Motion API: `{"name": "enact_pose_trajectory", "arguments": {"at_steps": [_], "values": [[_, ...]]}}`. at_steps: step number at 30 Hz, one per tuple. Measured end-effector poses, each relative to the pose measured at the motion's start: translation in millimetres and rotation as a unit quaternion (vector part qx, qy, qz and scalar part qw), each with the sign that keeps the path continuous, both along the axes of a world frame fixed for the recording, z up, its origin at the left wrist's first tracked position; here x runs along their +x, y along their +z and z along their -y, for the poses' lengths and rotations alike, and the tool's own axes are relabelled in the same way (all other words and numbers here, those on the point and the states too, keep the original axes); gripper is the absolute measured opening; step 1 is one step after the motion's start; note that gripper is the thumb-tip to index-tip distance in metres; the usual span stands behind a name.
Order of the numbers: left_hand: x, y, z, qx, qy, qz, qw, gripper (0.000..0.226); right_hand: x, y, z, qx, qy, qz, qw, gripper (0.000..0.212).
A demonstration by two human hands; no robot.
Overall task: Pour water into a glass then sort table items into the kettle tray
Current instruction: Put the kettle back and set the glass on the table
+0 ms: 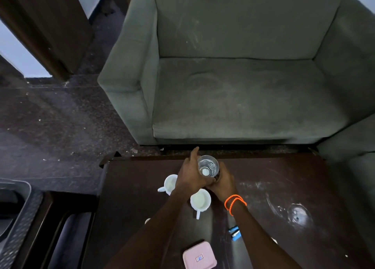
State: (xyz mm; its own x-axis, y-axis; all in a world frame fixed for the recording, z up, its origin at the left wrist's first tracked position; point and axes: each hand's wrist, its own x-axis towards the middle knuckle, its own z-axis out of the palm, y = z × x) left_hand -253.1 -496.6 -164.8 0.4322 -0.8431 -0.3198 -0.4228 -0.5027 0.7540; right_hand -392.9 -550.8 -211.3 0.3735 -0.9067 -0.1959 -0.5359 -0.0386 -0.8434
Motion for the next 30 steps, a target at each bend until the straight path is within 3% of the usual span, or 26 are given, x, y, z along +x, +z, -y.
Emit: {"name": "enact_pose_trajectory", "arguments": {"at_steps": [7,11,16,25,30], "values": [[10.7,47.1,-40.6,-0.024,0.024,0.004,0.999,0.115,-6.0,60.1,-11.2,-0.067,0.034,-0.077,0.994,0.107],[27.2,95.0,-79.0,-0.026,0.05,0.013,0.998,0.091,18.7,121.7,-28.3,-0.104,0.054,-0.079,0.99,0.094],[58.7,146.9,-146.6,-0.05,0.12,0.033,0.991,0.05,75.7,177.1,-73.8,-0.11,0.148,-0.062,0.981,0.093],[142.3,193.8,-331.1,-0.026,0.299,0.057,0.952,0.04,207.7,205.8,-219.5,-0.084,0.334,-0.038,0.938,0.096],[178.5,188.1,-440.5,-0.01,0.435,0.076,0.897,0.04,274.5,207.8,-320.4,-0.047,0.447,-0.042,0.893,0.084]]}}
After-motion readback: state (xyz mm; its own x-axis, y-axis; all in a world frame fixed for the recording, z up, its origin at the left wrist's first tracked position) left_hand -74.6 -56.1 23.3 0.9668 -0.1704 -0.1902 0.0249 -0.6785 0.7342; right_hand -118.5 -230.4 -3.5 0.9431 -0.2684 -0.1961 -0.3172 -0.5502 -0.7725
